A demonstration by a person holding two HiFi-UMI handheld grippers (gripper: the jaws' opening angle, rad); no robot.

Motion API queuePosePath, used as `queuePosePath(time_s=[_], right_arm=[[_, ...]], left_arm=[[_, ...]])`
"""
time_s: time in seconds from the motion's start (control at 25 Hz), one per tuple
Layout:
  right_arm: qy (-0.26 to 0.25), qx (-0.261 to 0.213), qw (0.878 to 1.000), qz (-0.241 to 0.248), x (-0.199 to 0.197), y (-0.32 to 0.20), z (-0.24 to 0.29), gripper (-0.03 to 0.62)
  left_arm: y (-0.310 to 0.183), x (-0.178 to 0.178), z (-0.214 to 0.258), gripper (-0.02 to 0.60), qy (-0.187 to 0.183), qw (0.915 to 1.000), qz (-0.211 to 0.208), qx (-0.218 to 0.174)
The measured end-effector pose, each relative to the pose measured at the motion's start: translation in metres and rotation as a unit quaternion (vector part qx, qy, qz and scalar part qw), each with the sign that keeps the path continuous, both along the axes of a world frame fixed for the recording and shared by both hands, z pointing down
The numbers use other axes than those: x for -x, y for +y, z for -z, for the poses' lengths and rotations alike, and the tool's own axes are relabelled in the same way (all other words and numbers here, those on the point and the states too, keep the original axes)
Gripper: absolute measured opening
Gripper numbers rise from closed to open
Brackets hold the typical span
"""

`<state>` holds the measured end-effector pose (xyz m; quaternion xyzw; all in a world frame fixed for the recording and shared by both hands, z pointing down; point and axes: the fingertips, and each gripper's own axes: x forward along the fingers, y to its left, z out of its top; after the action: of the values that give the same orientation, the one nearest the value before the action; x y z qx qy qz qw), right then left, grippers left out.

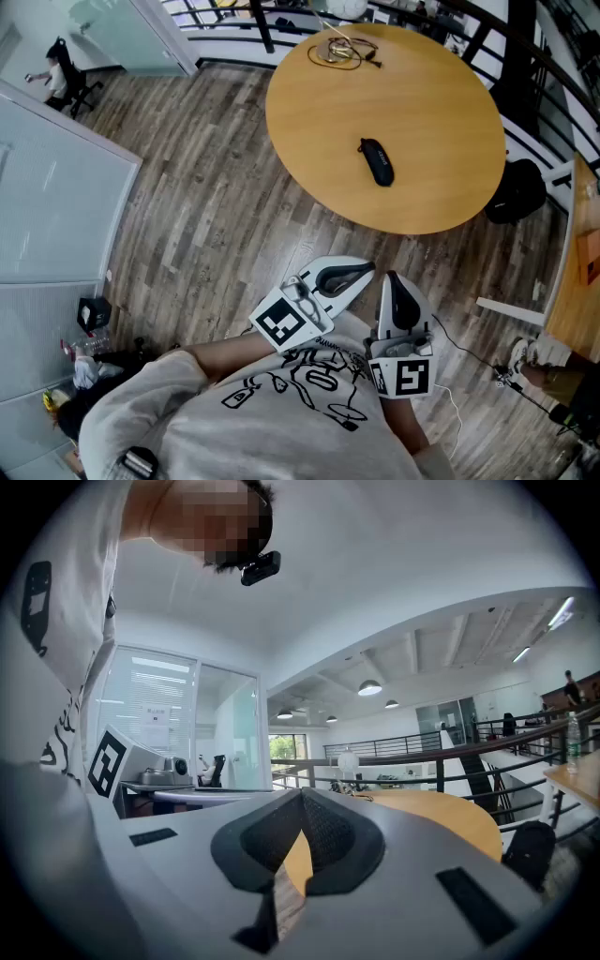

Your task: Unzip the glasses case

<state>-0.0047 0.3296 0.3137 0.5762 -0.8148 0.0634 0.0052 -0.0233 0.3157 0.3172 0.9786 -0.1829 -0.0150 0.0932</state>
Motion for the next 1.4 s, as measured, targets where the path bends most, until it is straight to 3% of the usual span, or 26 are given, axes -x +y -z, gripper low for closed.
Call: queuePosePath(time_s=[0.84,1.4], right_arm=[[-0.038,0.000,0.999,-0.002,-0.062,0.021,-0.006,0.022],[-0.047,0.001,0.999,-0.025,-0.083,0.038,-0.011,0.023]], left_arm=[[0.022,-0.062,-0.003,0.008,-0.013,0.9999,-0.003,-0.003],[0.036,-0.080,-0.009,0.008,-0.025,0.9996,-0.014,-0.001]])
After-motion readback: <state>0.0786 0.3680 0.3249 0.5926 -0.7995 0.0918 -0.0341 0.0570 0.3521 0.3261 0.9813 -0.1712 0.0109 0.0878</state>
